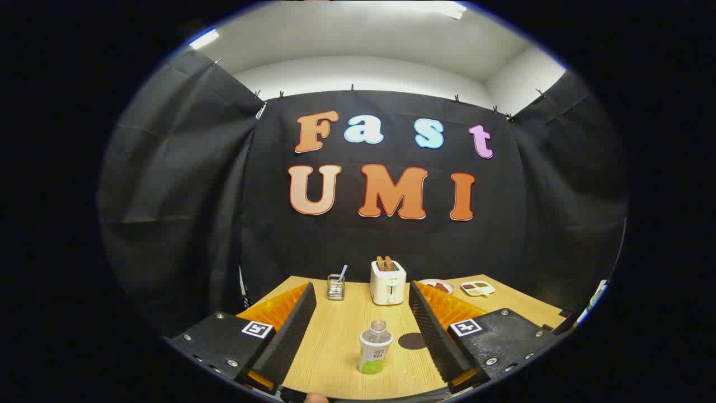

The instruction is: Take the bottle from table, then pour the juice into the cup, finally place the bottle on the coaster

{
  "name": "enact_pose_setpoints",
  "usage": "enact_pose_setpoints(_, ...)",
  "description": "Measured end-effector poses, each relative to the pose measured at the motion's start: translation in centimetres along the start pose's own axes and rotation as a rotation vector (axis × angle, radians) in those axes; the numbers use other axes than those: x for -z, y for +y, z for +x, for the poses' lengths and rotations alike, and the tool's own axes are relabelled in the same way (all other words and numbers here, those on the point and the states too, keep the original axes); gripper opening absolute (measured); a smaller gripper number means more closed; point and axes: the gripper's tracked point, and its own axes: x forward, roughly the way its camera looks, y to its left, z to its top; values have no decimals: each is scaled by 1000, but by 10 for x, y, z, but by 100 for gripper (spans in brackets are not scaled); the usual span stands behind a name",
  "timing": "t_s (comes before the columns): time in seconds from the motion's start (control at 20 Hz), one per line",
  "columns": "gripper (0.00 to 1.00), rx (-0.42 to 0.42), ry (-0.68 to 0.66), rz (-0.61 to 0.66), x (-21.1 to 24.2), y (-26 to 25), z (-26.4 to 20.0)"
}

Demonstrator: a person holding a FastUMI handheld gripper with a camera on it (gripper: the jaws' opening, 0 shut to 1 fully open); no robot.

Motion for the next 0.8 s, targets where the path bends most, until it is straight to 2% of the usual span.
enact_pose_setpoints(0.8, 99, 23, 1, 61, -6, -13, -8)
